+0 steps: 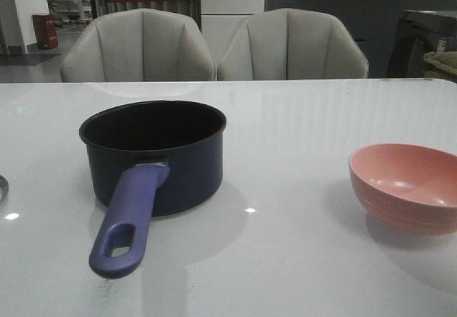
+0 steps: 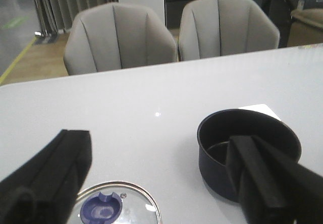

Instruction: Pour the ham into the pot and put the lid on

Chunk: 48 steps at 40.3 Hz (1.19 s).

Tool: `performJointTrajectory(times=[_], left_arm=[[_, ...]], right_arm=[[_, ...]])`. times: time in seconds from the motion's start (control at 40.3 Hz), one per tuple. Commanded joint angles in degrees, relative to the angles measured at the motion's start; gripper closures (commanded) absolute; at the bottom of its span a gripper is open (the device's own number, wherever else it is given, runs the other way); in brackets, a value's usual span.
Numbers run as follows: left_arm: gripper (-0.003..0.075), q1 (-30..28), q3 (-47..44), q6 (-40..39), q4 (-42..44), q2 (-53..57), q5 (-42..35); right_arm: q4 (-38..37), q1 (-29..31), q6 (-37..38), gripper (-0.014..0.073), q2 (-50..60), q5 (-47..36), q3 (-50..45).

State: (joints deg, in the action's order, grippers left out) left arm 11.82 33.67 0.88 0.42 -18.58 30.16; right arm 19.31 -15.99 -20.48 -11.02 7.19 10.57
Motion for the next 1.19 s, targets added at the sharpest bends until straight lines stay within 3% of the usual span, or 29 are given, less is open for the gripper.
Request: performJointTrajectory(times=[0.0,0.323,0.422,0.794,0.943,1.167], left_arm=[[0.0062,0.3,5.1,-0.9,0.2,-5.8,-0.7],[0.0062,0.2,20.4,-6.8,1.0,-24.2,11.3],[0.0062,0.2,24.9,-10.1,6.1,-29.7,14.3],[0.0062,-0.3,32.2,-12.4,7.1,-46.5,20.9],[0.0062,-5.9,32.1,-11.7,4.9,-51.4,21.3],[0.0062,-17.4,32.7,3.8,-9.2,-58.4,22.9]], right_arm=[[0.4,-0.1,-0.5,0.0403,-0.5,-4.8,1.4],[0.4,-0.1,-0.5,0.0403,-0.5,-4.8,1.4],[0.4,-0.1,-0.5,0.0403,-0.5,-4.8,1.4],[0.4,-0.1,-0.5,0.0403,-0.5,-4.8,1.4],[0.4,-0.1,-0.5,0.0403,-0.5,-4.8,1.4],[0.4,-0.1,-0.5,0.0403,-0.5,-4.8,1.4]])
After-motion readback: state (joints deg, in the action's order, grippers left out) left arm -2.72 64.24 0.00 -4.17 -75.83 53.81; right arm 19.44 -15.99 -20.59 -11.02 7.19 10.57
